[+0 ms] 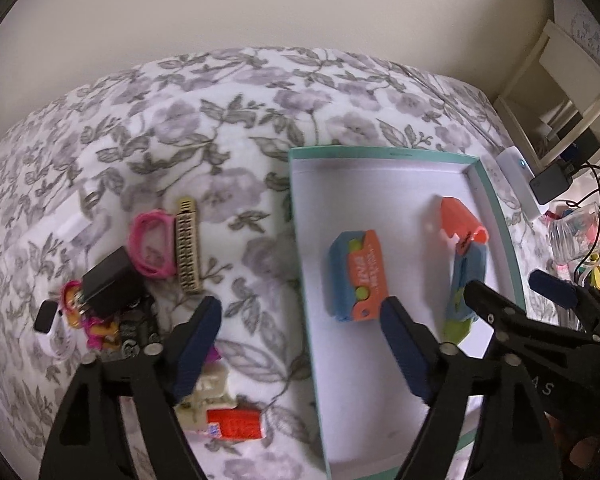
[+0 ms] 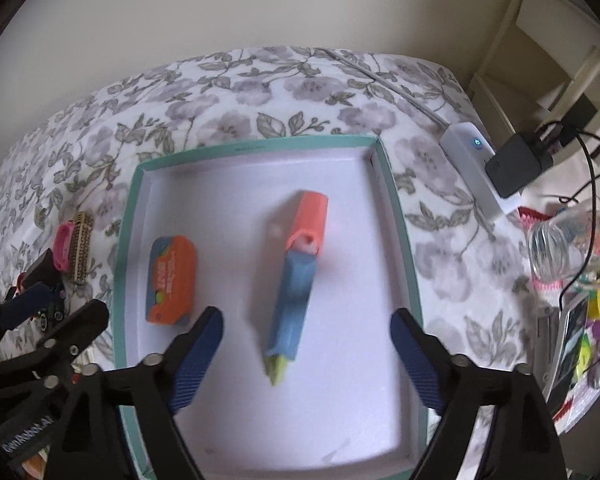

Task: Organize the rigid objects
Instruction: 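Withdraw both tools from the tray back toward the pile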

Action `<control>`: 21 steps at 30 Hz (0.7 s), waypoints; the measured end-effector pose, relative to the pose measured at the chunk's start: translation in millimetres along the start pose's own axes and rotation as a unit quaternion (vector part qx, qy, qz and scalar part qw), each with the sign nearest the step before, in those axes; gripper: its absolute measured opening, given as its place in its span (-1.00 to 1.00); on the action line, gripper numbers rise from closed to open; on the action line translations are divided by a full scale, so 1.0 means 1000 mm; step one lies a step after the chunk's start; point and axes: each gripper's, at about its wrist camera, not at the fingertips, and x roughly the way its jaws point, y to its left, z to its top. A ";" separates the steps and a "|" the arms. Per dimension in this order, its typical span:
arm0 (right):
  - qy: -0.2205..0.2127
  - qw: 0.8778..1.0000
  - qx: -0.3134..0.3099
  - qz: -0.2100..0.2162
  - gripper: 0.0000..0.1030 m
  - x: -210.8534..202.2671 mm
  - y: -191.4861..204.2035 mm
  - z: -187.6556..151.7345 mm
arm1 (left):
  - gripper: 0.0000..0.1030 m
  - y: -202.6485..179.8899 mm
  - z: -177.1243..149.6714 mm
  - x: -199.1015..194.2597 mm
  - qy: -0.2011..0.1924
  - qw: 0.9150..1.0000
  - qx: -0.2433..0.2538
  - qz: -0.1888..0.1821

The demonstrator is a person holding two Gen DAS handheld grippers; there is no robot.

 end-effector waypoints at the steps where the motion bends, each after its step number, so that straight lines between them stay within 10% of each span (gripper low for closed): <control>1: -0.002 1.000 0.003 0.003 0.84 -0.001 0.001 -0.003 | 0.65 0.004 -0.003 -0.003 -0.004 1.000 -0.004 0.001; 21: -0.096 0.993 0.024 0.068 1.00 -0.054 0.049 -0.045 | 0.97 0.097 -0.041 -0.053 -0.084 0.990 -0.109 0.032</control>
